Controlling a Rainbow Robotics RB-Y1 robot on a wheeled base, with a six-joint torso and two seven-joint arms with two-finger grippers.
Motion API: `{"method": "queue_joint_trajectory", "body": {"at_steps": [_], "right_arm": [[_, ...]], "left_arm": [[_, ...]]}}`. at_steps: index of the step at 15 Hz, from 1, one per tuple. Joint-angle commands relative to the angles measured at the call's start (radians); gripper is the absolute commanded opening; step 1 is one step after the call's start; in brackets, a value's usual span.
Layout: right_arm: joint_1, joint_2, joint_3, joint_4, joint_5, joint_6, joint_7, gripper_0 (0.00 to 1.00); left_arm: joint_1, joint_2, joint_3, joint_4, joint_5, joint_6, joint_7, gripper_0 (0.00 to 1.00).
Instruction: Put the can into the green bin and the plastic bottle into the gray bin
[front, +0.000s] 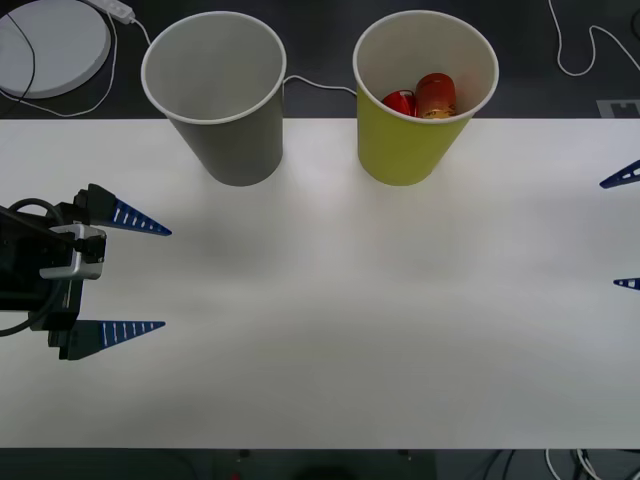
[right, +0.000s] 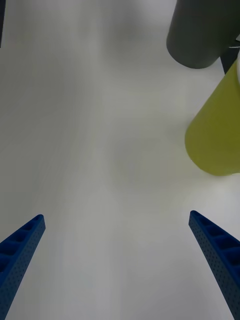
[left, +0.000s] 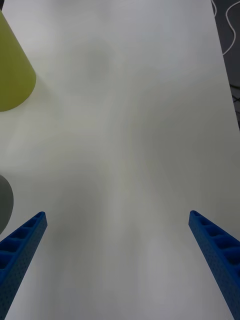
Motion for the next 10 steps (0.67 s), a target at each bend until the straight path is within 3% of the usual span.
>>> {"method": "queue_joint_trajectory", "body": {"at_steps": [1, 5, 10], "right_arm": [[0.063, 0.036, -0.029, 0.0, -0.009, 0.0, 0.081, 1.0], [0.129, 0.097, -0.056, 0.0, -0.006, 0.0, 0.137, 1.0], [0.181, 0.12, -0.081, 0.0, 0.011, 0.0, 0.176, 1.0]], "left_arm": [[0.0, 0.0, 0.0, 0.0, 0.0, 0.0, 0.0, 1.0], [0.0, 0.0, 0.0, 0.0, 0.0, 0.0, 0.0, 1.0], [0.0, 0.0, 0.0, 0.0, 0.0, 0.0, 0.0, 1.0]]}}
